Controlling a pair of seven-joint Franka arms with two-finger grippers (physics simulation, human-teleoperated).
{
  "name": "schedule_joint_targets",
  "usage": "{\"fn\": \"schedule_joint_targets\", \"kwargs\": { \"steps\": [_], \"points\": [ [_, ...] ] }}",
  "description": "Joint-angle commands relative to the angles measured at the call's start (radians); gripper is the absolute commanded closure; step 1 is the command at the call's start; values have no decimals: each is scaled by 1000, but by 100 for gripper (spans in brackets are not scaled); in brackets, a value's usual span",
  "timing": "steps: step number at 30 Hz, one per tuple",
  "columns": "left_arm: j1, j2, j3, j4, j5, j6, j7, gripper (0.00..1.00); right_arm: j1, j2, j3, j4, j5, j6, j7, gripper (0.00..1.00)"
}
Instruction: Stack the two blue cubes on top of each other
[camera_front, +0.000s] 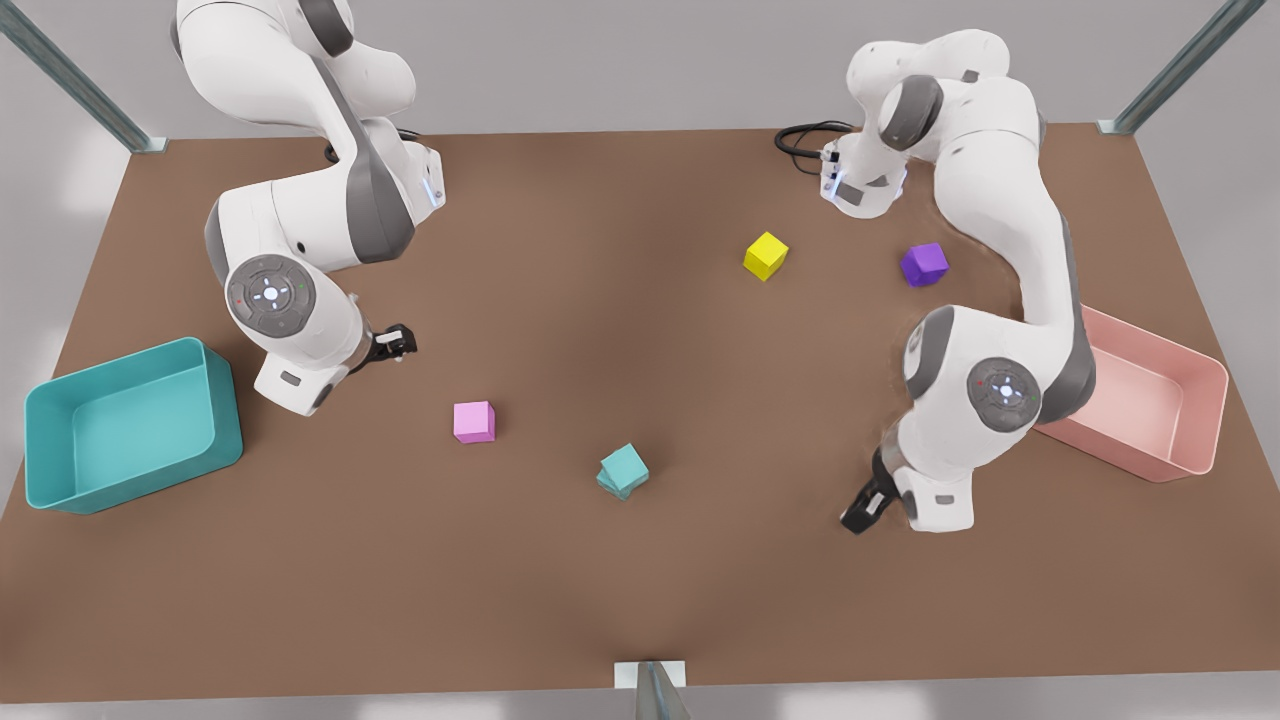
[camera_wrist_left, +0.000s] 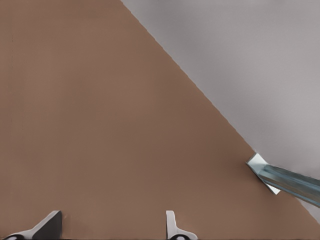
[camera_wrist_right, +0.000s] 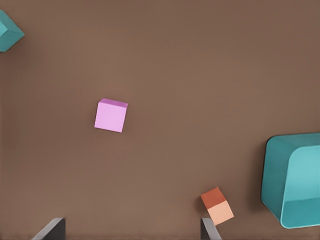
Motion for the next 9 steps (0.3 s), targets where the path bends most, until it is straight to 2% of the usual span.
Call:
{"fn": "schedule_joint_targets", "kwargs": {
  "steps": [1,2,3,4,9],
  "points": [
    [102,-308,4,-489,38,-71,928,0,0,0,0,0,1,-6,10,0],
    [93,-486,50,-651,14,-79,932,0,0,0,0,0,1,-6,10,0],
    [79,-467,49,-469,-42,-350,931,0,0,0,0,0,1,-4,10,0],
    [79,-437,49,-383,-85,-408,932,0,0,0,0,0,-1,-4,10,0],
    [65,-421,49,-378,-85,-406,929,0,0,0,0,0,-2,-6,7,0]
  ]
}}
